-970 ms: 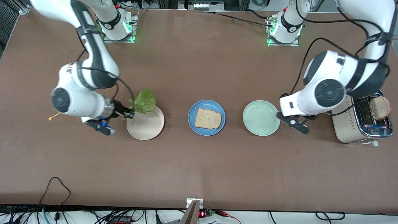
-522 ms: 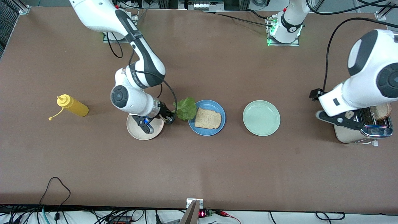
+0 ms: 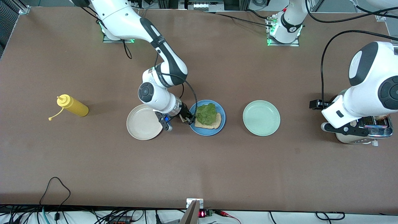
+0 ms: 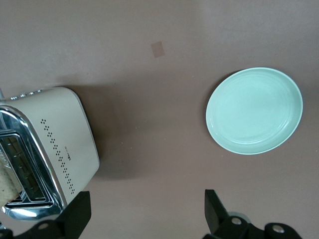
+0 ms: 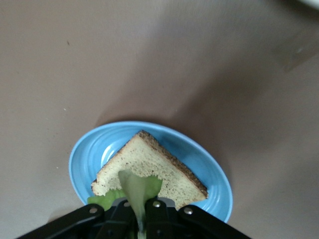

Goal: Make sandwich in blue plate with both arms
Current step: 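Open the right gripper to release the lettuce on the bread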

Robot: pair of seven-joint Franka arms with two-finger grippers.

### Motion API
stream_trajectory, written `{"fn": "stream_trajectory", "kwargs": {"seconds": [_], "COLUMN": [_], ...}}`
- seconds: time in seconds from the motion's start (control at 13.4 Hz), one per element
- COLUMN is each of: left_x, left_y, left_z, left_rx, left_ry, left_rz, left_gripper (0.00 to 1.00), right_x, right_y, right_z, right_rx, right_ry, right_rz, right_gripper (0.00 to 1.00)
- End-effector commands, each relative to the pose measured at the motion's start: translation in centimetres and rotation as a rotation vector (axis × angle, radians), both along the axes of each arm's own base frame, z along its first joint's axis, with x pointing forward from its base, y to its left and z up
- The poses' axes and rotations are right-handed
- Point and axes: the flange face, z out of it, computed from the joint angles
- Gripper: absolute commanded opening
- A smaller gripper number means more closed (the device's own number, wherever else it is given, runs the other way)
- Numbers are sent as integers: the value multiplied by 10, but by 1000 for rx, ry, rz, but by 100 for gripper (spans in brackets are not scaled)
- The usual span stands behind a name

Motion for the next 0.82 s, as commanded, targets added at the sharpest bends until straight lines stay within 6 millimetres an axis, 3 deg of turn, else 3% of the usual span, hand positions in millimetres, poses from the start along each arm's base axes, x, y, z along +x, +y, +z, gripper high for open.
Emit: {"fn": "stream_trajectory", "kwargs": {"seconds": [0.0,0.07,0.22,0.37,0.52,0.75], "left_x": [1,1,1,1,0,-1], "left_y": [1,1,2,2,0,1], "left_z": [6,5,4,5,8,13], "left_rx": [-11,-11,-10,-10,-17,-18], "left_ry": [-13,-9,-6,-9,-12,-18], "left_rz": [13,11,13,13,10,7], "left_gripper": [100,100,100,100,100,100], "right_x": [4,6,10,17,34,52], "right_y": [8,7,2,-6,-35,-88], "right_z": [-4,-3,2,11,36,96], "right_rx": [15,16,15,9,4,0], "right_ry": [-10,-12,-16,-34,-2,5], "right_rz": [-19,-19,-18,-18,3,127], "right_gripper": [32,59,100,100,100,100]}}
